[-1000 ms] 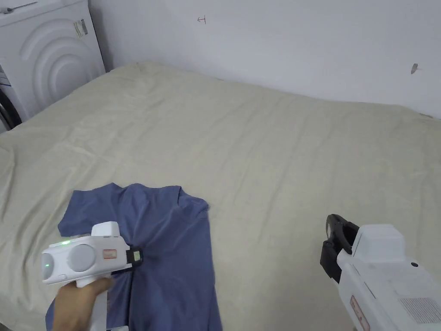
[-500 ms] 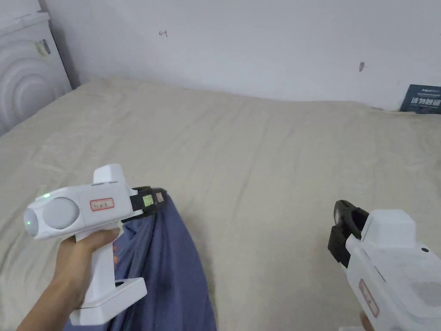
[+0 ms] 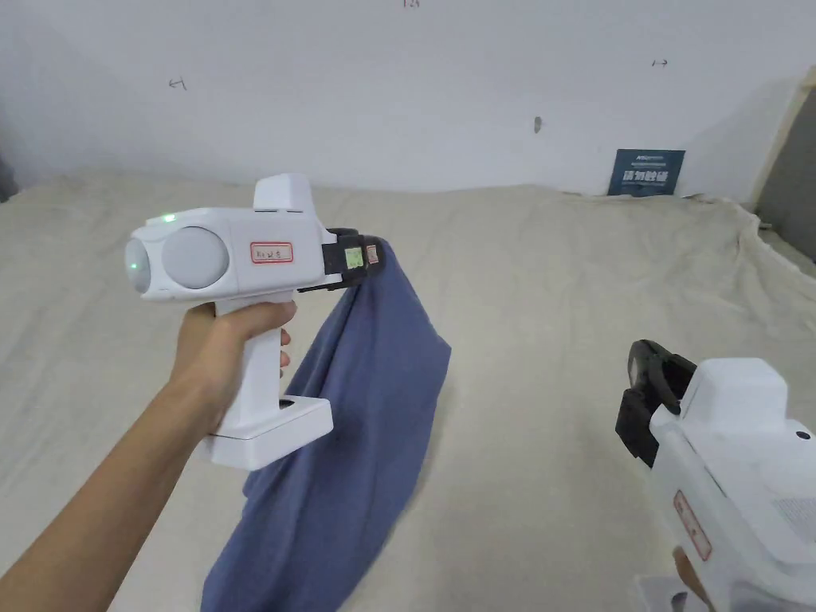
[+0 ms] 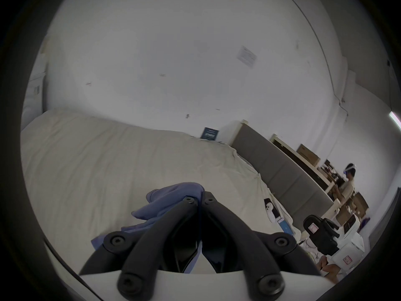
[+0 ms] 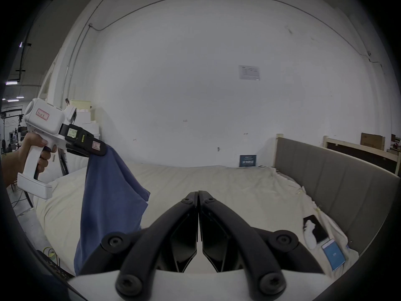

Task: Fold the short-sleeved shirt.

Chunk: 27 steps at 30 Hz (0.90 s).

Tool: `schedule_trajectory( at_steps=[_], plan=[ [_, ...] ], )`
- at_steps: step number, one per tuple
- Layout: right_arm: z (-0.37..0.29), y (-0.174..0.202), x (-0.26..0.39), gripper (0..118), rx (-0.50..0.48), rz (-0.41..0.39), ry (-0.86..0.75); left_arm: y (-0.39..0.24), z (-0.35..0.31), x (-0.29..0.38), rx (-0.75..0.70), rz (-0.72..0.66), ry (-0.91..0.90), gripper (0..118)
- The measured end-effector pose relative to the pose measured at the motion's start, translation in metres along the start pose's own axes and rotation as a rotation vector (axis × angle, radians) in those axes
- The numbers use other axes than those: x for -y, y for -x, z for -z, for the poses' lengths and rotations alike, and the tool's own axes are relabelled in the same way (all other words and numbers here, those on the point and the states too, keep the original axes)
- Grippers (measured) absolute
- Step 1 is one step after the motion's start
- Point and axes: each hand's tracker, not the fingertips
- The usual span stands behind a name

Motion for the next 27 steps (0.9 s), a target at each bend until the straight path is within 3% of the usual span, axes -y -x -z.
schedule_trajectory(
  at_steps=[7, 13, 23, 25, 27],
  plan=[
    [-0.017, -0.037, 0.001, 0, 0.093, 0.000, 0.000, -0.058, 0.056, 0.015, 0.136, 0.097, 0.084, 0],
    [-0.025, -0.056, 0.007, 0, 0.148, 0.006, 0.015, -0.079, 0.106, 0.078, 0.195, 0.121, 0.242, 0],
    [-0.026, -0.067, 0.025, 0, 0.170, 0.033, 0.057, -0.061, 0.169, 0.201, 0.060, 0.194, 0.566, 0],
    [-0.025, -0.066, 0.029, 0, 0.163, 0.041, 0.067, -0.055, 0.179, 0.219, 0.010, 0.237, 0.610, 6],
    [-0.024, -0.065, 0.031, 0, 0.160, 0.042, 0.073, -0.052, 0.187, 0.236, -0.079, 0.237, 0.674, 20]
  ],
)
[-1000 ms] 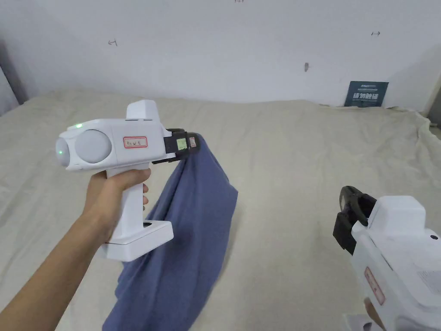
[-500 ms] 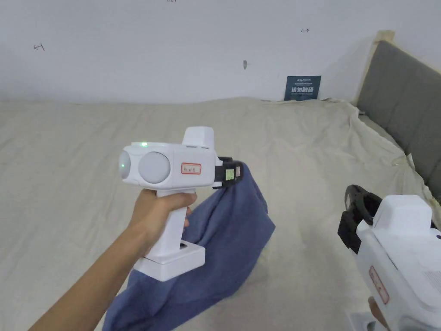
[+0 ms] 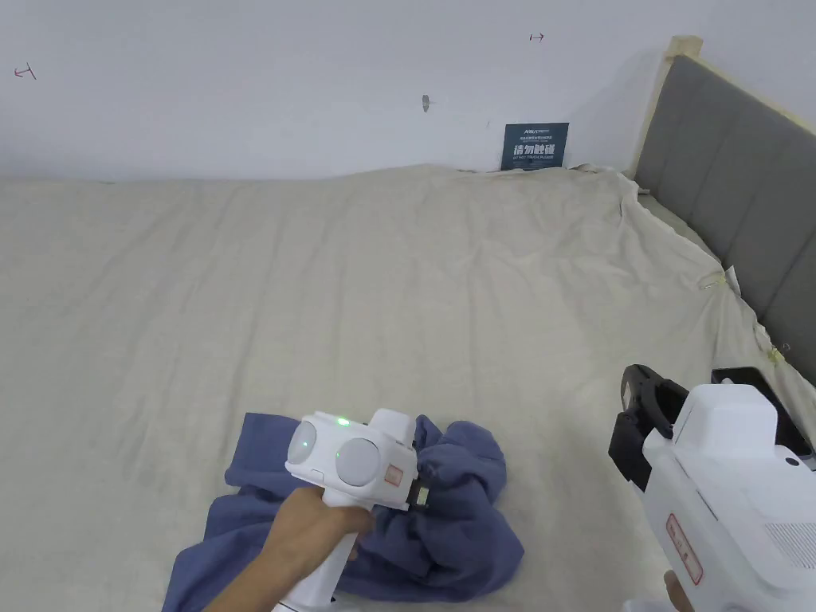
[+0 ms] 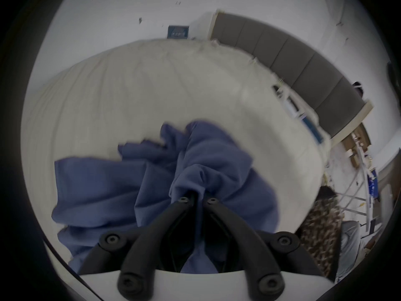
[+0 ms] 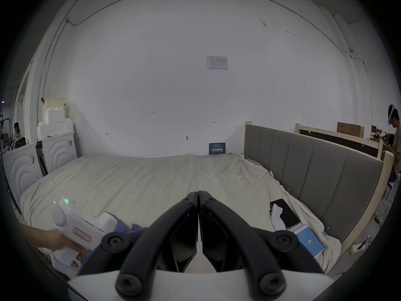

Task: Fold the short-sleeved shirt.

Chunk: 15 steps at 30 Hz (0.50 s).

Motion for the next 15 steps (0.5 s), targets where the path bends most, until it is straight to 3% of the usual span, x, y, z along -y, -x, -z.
schedule_trajectory(
  at_steps=[2, 6, 11, 15],
  plan=[
    [0.002, 0.001, 0.003, 0, -0.007, 0.001, 0.004, 0.002, 0.014, 0.008, -0.004, -0.009, 0.030, 41],
    [0.003, 0.004, 0.002, 0, -0.016, -0.006, 0.011, 0.004, 0.018, 0.017, -0.035, -0.075, -0.012, 56],
    [0.000, 0.006, -0.002, 0, -0.021, -0.004, 0.004, 0.007, -0.026, 0.014, -0.034, -0.125, -0.138, 96],
    [-0.002, 0.009, -0.007, 0, -0.022, -0.006, -0.011, 0.012, -0.088, 0.008, -0.063, -0.127, -0.359, 96]
  ],
)
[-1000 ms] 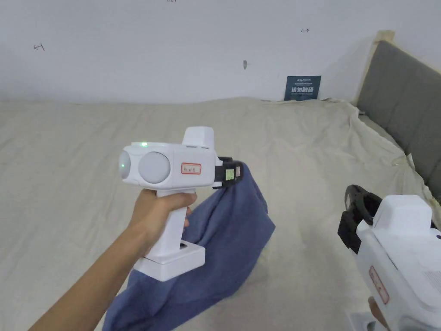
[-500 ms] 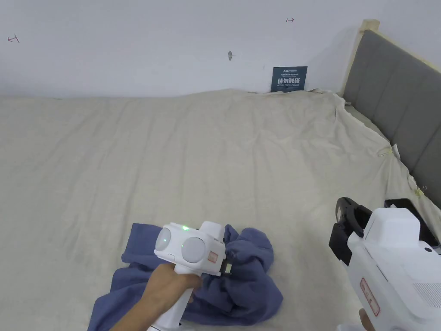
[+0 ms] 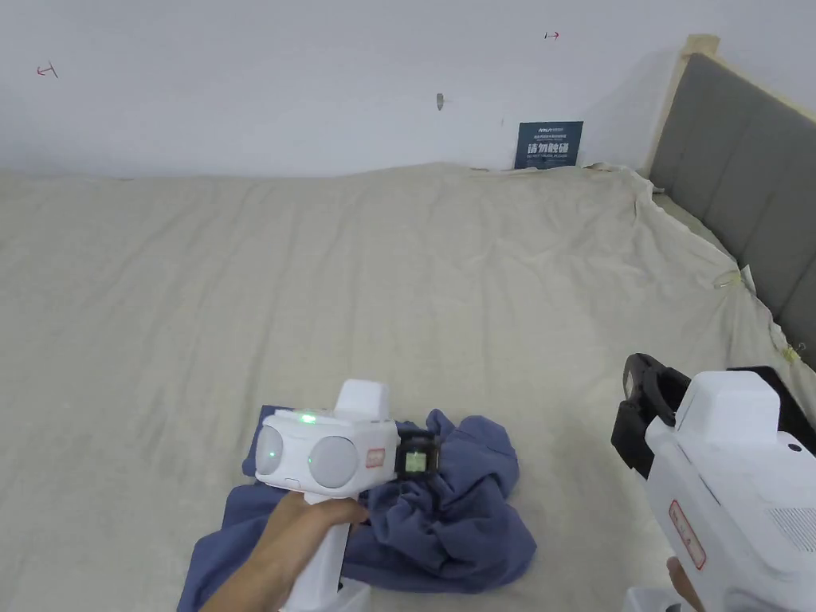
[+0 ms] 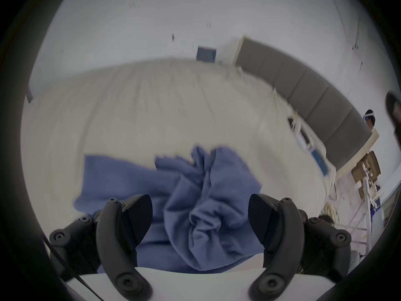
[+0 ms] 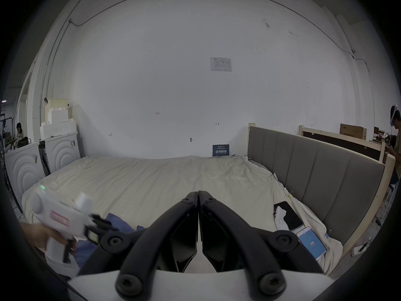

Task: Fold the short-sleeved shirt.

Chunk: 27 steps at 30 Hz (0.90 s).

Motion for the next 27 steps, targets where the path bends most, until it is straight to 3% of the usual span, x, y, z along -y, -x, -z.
schedule_trajectory(
  at_steps=[8, 15, 16, 18, 21, 24, 27],
  plan=[
    [-0.004, 0.008, -0.015, 0, -0.006, -0.012, -0.042, 0.012, -0.104, -0.024, -0.226, 0.116, -0.413, 105],
    [-0.006, 0.017, -0.024, 0, -0.018, -0.025, -0.078, 0.038, -0.148, -0.008, -0.382, 0.164, -0.563, 100],
    [-0.006, 0.019, -0.025, 0, -0.019, -0.026, -0.080, 0.041, -0.152, -0.004, -0.389, 0.167, -0.572, 95],
    [-0.006, 0.022, -0.026, 0, -0.024, -0.029, -0.085, 0.046, -0.159, 0.003, -0.415, 0.164, -0.587, 72],
    [-0.007, 0.026, -0.025, 0, -0.034, -0.028, -0.088, 0.053, -0.169, 0.013, -0.416, 0.134, -0.617, 19],
    [-0.008, 0.029, -0.024, 0, -0.039, -0.030, -0.087, 0.059, -0.176, 0.021, -0.426, 0.100, -0.648, 2],
    [-0.008, 0.031, -0.023, 0, -0.044, -0.025, -0.086, 0.064, -0.180, 0.023, -0.427, 0.076, -0.668, 0]
  ],
)
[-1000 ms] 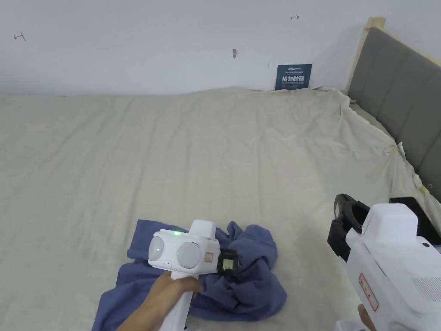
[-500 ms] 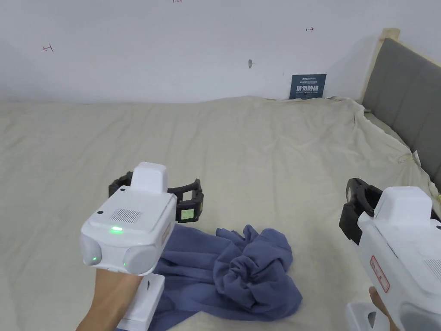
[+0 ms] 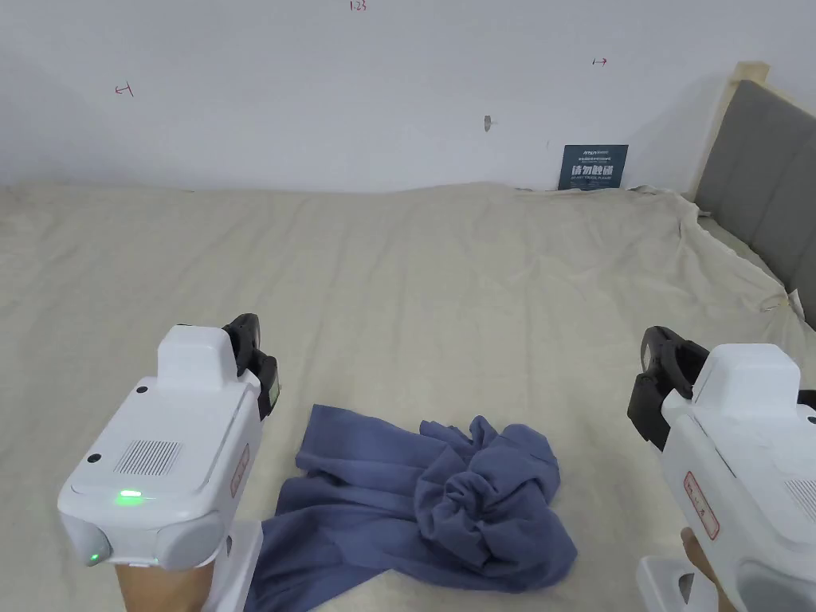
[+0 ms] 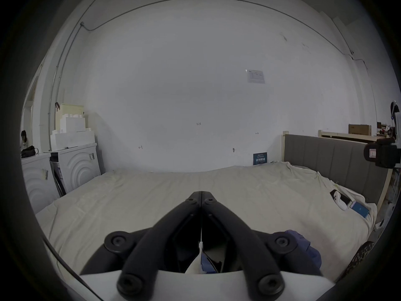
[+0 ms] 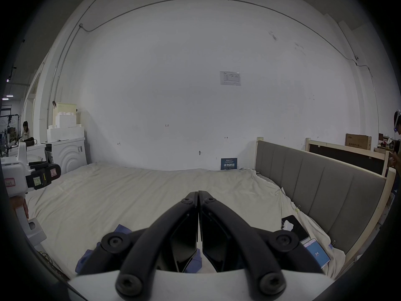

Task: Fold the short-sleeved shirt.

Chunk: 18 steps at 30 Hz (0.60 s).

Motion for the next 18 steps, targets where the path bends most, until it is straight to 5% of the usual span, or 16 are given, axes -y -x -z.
schedule_trajectory(
  at_steps=[11, 18],
  plan=[
    [0.001, 0.007, 0.000, 0, -0.012, -0.002, 0.002, 0.007, 0.005, 0.002, 0.001, -0.020, 0.022, 0],
    [0.004, 0.007, 0.005, 0, -0.017, -0.001, 0.016, 0.011, 0.025, 0.033, 0.041, -0.042, 0.353, 0]
  ],
)
